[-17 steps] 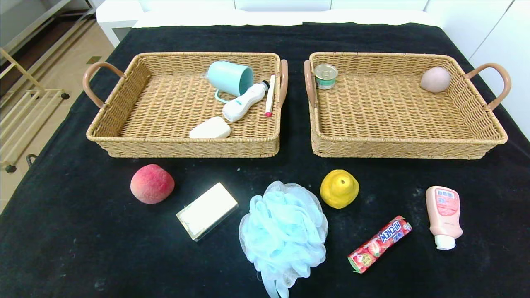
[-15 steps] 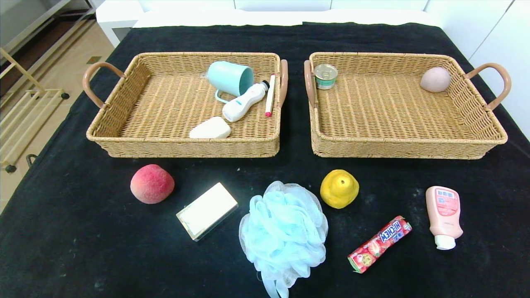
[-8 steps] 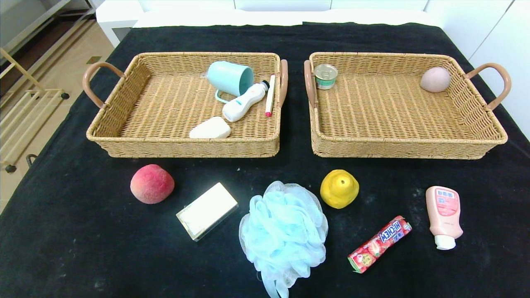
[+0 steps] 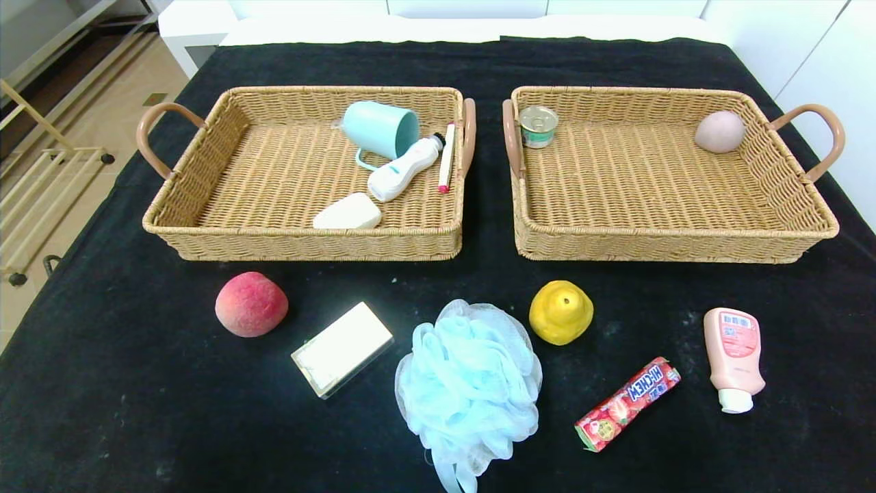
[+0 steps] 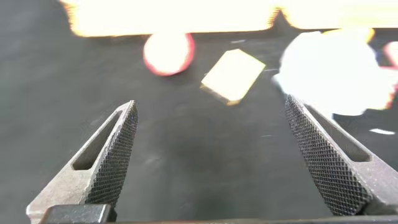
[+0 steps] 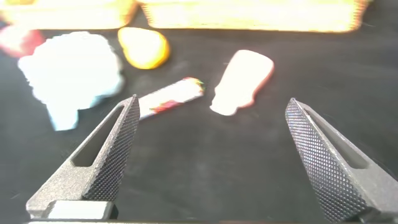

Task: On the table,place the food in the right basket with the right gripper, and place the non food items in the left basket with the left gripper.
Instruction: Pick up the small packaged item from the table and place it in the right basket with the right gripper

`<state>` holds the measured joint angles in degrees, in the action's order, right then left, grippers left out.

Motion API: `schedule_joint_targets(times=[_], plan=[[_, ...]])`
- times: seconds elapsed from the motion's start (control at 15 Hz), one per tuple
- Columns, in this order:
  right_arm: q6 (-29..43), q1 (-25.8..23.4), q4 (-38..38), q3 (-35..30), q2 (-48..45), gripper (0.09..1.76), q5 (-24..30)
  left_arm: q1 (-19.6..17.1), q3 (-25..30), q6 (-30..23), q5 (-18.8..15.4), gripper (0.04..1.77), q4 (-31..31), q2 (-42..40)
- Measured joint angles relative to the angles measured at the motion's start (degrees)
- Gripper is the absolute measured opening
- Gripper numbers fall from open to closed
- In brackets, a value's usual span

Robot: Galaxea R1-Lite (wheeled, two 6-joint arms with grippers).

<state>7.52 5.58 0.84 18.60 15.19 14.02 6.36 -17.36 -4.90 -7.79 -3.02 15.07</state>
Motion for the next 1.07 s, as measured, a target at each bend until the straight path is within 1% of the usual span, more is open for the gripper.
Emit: schedule_joint_targets(times=[0.2, 0.33, 0.53, 0.73, 0.87, 1.07], plan=[[-0.7, 4.9, 0.2, 5.0, 6.5, 1.71, 0.5, 6.2, -4.7, 0.1, -3.3, 1.72, -0.2, 5.9], [-0.8, 7.0, 1.2, 7.6, 11.0, 1.71, 1.6, 9.2, -8.2, 0.1, -5.3, 1.72, -0.3, 10.5], [-0.7, 9.7, 6.4, 9.0, 19.3, 1.71, 3.1, 12.8, -12.7, 0.1, -8.1, 1.72, -0.2, 18.2], [-0.2, 13.3, 13.9, 9.9, 29.8, 1.71, 3.0, 15.4, -17.9, 0.0, -9.3, 1.72, 0.0, 27.7], [0.1, 14.8, 17.5, 11.4, 36.3, 1.71, 2.2, 17.0, -22.4, -0.1, -9.4, 1.72, 0.4, 33.7], [1.6, 19.5, 18.6, 13.3, 42.9, 1.71, -2.7, 18.2, -24.9, 0.2, -9.9, 1.72, -0.1, 39.9]])
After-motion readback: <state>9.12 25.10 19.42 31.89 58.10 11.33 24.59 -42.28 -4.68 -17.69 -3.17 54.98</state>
